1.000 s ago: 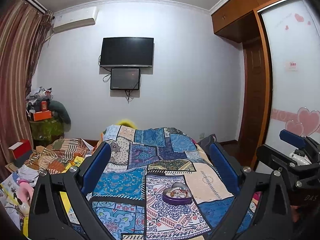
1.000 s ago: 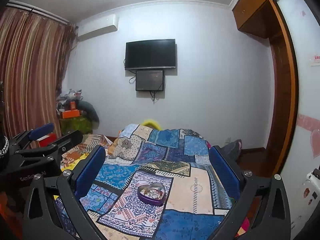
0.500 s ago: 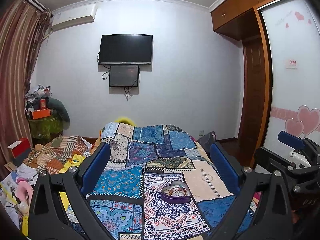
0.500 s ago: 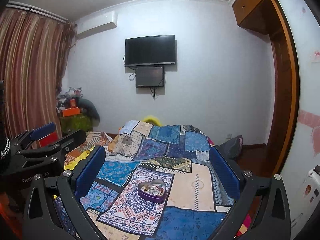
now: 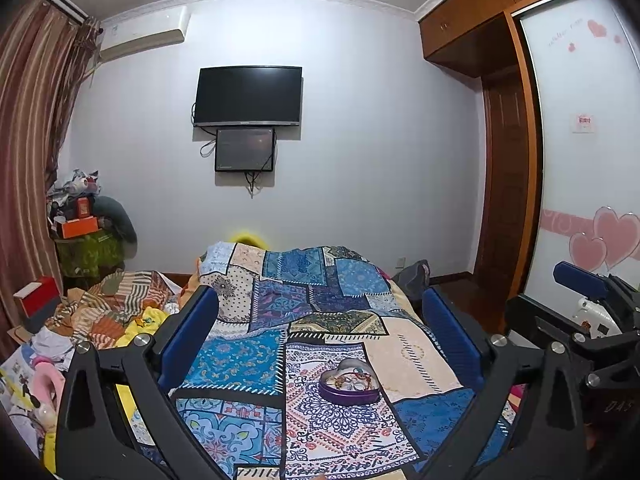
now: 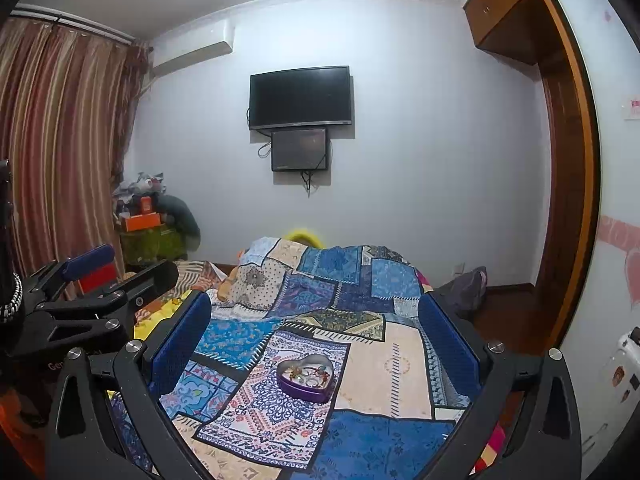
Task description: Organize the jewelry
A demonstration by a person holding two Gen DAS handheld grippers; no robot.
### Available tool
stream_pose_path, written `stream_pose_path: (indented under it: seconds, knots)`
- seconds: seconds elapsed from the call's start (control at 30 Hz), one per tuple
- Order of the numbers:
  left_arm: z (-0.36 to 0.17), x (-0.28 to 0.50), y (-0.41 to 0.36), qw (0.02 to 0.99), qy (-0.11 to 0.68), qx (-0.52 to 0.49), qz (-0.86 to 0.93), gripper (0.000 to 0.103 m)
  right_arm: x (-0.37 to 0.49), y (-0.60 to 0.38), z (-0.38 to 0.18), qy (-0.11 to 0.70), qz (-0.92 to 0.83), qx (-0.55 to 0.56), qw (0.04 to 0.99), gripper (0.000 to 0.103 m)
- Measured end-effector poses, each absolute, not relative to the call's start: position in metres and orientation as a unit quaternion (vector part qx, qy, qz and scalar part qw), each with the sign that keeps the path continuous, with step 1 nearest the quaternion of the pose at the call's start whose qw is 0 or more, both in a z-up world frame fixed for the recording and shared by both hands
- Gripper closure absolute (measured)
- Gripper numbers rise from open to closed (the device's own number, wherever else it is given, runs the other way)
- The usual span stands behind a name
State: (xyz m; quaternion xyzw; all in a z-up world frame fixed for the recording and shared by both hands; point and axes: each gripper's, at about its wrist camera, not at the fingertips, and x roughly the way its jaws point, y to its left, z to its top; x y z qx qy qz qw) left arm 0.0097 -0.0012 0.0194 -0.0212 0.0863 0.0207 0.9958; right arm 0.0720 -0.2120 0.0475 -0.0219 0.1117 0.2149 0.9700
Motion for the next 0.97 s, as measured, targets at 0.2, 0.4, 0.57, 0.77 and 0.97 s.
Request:
stream_pose_path:
  seconds: [0.2,0.4,0.57,0.77,0.97]
  knots:
    - [0.018,0.011,0.002,0.995,0.093,-0.025,0.016,0.000,0.075,-0.214,0.047,0.113,0.213,-0.021,0.970,0.000]
    - [0.017,0.013,0.004,0.995,0.096,-0.029,0.018,0.000,0.076,-0.216,0.047,0.115,0.211,-0.019,0.971,0.000]
    - [0.016,0.015,0.005,0.994,0.099,-0.033,0.016,0.000,0.078,-0.216,0.045,0.117,0.209,-0.018,0.971,0.000]
    - [0.015,0.018,0.006,0.994,0.101,-0.034,0.015,0.000,0.081,-0.215,0.044,0.121,0.207,-0.018,0.971,0.000]
    - [0.010,0.023,0.009,0.993,0.110,-0.037,0.013,0.000,0.085,-0.211,0.042,0.128,0.210,-0.019,0.969,0.000]
